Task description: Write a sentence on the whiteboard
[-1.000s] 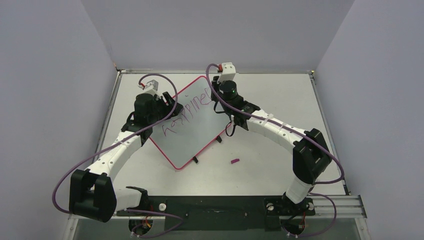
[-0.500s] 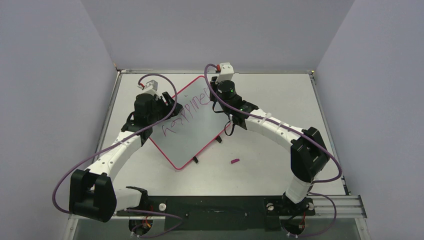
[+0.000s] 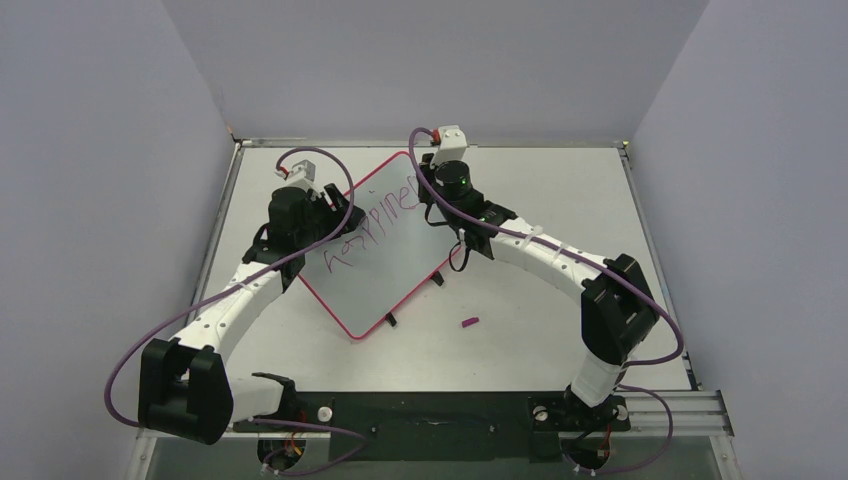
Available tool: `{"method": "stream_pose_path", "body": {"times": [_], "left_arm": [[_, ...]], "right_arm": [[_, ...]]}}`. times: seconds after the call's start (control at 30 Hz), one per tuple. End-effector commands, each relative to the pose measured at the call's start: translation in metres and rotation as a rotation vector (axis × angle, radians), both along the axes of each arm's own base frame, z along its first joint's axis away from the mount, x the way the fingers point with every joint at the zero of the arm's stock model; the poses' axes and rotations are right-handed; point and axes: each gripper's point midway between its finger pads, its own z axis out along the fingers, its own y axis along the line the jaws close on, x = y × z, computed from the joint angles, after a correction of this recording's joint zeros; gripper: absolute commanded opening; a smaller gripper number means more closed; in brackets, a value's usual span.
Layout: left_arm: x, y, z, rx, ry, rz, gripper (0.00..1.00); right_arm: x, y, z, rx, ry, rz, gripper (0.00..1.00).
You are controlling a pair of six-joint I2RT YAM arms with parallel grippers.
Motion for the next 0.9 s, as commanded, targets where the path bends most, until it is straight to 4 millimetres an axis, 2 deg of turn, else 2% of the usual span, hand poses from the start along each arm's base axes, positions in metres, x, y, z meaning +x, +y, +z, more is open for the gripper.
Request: {"method": "stream_pose_path", "body": {"times": [0.0, 0.47, 0.87], "left_arm": [[-0.003, -0.010, -0.012, 0.051, -0.015, -0.064, 0.46], [-0.004, -0.010, -0.011, 0.049, -0.019, -0.064, 0.47], [-0.004, -0.009, -0.010, 0.049, -0.020, -0.063, 0.46]], "right_arm": [[-0.007, 0.011, 0.007, 0.037, -0.003, 0.036, 0.00], [-0.014, 0.007, -0.006, 0.032, 0.021, 0.022, 0.00], [-0.004, -0.013, -0.006, 0.011, 0.014, -0.046, 0.00]]}}
